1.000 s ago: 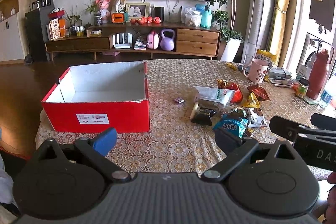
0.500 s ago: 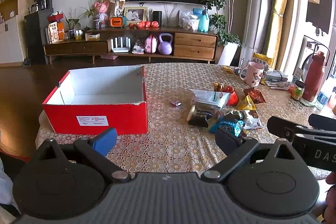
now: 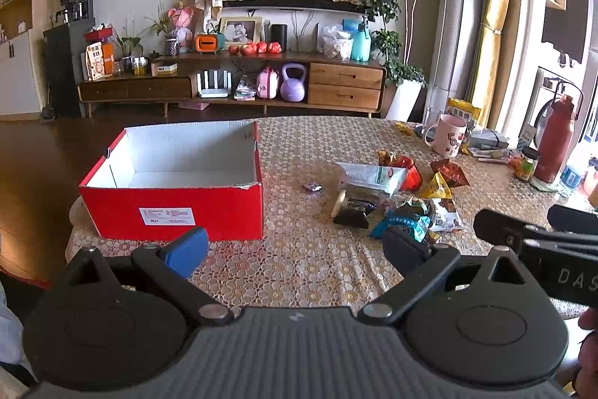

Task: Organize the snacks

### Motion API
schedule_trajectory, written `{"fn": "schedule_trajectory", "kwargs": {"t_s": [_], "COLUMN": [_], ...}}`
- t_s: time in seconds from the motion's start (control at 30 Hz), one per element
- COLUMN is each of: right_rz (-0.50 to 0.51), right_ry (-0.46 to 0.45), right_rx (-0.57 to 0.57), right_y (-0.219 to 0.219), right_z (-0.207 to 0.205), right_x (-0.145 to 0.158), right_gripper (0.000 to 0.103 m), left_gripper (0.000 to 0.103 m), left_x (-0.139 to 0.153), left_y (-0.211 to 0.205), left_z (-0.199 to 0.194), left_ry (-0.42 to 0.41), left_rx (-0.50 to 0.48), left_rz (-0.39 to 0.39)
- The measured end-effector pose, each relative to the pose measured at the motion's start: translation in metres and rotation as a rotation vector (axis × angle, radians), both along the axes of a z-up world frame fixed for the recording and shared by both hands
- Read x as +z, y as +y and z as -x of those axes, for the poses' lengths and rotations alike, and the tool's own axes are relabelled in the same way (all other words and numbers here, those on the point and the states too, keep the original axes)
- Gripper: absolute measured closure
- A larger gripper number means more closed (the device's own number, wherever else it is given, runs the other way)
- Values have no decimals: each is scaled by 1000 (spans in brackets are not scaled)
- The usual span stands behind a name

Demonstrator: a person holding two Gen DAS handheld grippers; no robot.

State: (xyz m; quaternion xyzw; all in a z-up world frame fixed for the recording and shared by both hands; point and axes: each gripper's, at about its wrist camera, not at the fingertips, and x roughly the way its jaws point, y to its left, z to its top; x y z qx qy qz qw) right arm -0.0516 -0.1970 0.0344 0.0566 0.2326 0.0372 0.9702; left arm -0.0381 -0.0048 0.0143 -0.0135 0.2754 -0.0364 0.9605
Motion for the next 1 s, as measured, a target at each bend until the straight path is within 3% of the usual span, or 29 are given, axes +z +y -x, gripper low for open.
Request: {"fn": "schedule_trajectory", "kwargs": {"t_s": [0.53,1.0], "right_rz": [26,64], "right_ry": [-9,161], "right_rx": [59,30], "right_y": [-7,-58], "right_z": [-14,-103], "right_x": [-2,-54], "right_gripper": [1,4], "left_gripper": [2,2], "left_x": [-2,-50], "left_y": [-10,-40], "left_z": [-13,-117], "left_ry": [19,124], "left_rx": [28,-90], "left_rz": [-5,-69]}}
